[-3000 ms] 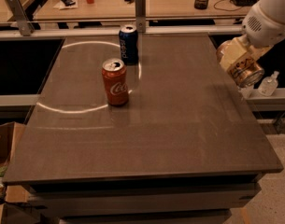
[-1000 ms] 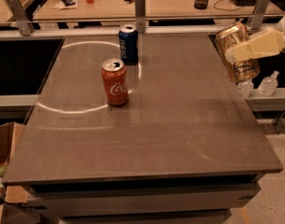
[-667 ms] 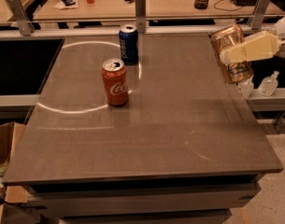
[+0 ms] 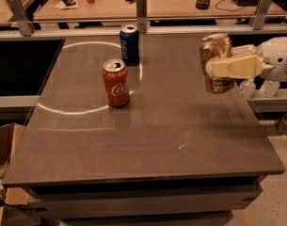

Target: Place orange can upright

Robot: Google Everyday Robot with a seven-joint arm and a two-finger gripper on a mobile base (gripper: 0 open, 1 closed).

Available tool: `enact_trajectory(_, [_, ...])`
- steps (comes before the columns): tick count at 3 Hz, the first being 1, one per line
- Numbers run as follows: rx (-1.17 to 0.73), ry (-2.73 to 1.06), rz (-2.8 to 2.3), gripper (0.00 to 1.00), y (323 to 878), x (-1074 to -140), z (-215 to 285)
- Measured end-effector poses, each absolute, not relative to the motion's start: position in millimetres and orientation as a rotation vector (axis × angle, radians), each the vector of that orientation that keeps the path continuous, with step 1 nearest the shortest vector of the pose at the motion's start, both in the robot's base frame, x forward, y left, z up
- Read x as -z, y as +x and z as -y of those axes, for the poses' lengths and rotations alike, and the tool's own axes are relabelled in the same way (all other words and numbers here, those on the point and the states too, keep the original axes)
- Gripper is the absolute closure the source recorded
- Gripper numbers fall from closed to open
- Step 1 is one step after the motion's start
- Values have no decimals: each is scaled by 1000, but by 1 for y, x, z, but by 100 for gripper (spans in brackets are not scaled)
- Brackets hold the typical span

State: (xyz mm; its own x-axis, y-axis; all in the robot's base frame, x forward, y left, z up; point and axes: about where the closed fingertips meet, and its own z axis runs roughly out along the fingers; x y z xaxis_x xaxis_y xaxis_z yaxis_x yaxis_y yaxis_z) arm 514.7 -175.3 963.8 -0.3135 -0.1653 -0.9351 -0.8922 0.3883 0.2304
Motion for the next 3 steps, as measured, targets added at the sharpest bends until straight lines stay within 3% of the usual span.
enact_trajectory(3, [-926,-972,-1521,100,500,-934,143])
